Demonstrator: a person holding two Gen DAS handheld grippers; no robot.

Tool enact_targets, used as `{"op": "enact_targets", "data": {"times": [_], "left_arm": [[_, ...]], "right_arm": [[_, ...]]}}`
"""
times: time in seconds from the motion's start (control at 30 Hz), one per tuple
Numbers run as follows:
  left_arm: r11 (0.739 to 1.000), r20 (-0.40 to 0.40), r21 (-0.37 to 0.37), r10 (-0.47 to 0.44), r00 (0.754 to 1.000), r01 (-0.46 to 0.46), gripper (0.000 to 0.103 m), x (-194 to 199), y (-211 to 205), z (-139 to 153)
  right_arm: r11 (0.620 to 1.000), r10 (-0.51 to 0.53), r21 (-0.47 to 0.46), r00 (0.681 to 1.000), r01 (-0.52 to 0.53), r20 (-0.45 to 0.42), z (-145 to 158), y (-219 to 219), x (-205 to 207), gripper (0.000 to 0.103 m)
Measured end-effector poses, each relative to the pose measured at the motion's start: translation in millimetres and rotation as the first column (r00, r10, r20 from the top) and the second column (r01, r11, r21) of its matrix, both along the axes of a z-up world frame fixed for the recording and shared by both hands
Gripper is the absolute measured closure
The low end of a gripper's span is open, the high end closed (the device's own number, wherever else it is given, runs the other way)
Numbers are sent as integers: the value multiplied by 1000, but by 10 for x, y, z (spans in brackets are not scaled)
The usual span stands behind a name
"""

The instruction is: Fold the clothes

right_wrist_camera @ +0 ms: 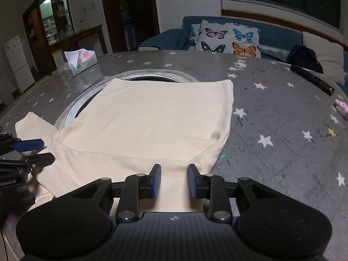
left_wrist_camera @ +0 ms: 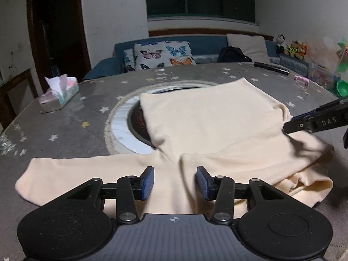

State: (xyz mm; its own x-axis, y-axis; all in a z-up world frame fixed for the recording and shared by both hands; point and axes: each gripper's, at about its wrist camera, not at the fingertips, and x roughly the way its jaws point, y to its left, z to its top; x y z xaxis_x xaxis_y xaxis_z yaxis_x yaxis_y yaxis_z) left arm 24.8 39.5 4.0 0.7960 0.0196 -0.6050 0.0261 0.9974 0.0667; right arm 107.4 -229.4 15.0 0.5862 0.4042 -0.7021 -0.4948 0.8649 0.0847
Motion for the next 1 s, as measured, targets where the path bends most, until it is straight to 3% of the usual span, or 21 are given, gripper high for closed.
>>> {"op": "enact_targets", "data": {"times": [0.03,0.17,0.27,0.47,0.67,0.73,0.83,1.0], "left_arm": [[1000,0,-1,12,1000,-12,53,-17,33,7],[997,2,-4,83,997,-83,43,-96,229,46],[984,5,-8,178,984,-178,36,-157,474,67],[927,-8,-30,375,927,-375,30,-253,1026,79],[868,-13,-49,495,869,-495,25,-302,1429,78],[852,-16,-60,519,854,-519,25,-293,1524,73],[844,-26,-79,531,847,-531,29,-256,1618,49],[842,-39,-101,528,848,-529,62,-222,1694,-18]], "right_arm": [[1000,3,-5,1000,-3,7,14,20,-20,60],[996,83,-41,996,-82,39,56,262,-186,58],[987,152,-49,987,-150,46,53,467,-289,51],[959,267,-123,960,-256,83,-33,981,-408,44],[935,333,-170,936,-312,116,-73,1321,-513,43],[931,346,-175,929,-322,130,-53,1358,-549,29],[925,356,-189,925,-329,133,-66,1394,-578,25],[924,360,-194,922,-331,141,-21,1364,-626,23]]}}
